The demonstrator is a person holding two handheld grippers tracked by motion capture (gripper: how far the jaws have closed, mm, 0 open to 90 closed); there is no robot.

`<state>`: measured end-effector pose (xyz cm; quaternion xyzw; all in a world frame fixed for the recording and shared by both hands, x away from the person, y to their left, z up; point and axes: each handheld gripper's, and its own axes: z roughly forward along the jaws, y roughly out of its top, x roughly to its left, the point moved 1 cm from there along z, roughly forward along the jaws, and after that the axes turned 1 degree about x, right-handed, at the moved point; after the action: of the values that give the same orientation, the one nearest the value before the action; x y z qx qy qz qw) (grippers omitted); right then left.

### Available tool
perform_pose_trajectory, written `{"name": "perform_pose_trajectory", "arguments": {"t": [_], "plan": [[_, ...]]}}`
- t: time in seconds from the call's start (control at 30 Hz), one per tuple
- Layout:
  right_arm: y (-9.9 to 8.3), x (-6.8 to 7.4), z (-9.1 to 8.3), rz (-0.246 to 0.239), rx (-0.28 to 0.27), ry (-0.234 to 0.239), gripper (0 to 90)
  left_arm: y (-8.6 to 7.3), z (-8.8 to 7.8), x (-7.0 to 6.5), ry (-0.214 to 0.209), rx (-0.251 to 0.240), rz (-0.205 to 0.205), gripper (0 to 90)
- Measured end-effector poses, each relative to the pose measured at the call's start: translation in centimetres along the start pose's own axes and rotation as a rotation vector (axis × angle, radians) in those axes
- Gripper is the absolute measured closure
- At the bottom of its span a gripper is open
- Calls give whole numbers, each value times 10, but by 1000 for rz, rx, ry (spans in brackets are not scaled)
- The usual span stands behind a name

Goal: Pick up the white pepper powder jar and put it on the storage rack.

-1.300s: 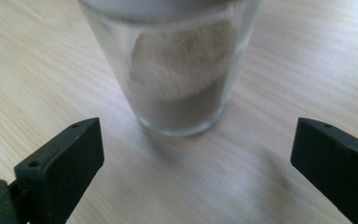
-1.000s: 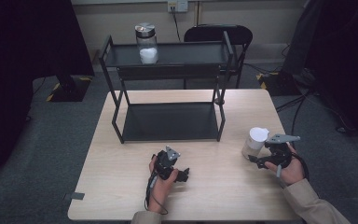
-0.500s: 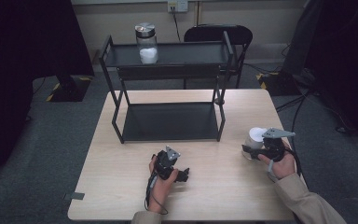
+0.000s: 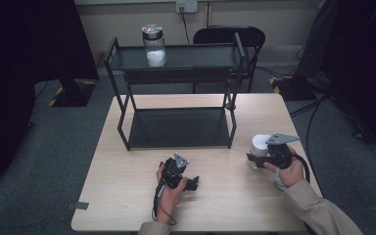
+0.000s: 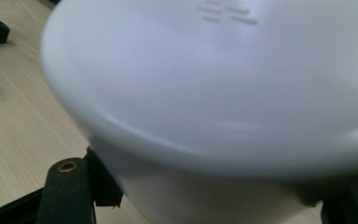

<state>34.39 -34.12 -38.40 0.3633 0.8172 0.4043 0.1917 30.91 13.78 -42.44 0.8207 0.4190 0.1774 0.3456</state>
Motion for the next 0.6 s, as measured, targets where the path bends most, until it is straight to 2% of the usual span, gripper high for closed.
{"name": "perform_pose_trajectory", "arguments": {"t": [0.33,0.6], "plan": [[24,10,10,-5,12,71,303,0,0,0,0,0,0,0],[48,24,16,-50,25,99,303,0,0,0,0,-1,-1,0]]}}
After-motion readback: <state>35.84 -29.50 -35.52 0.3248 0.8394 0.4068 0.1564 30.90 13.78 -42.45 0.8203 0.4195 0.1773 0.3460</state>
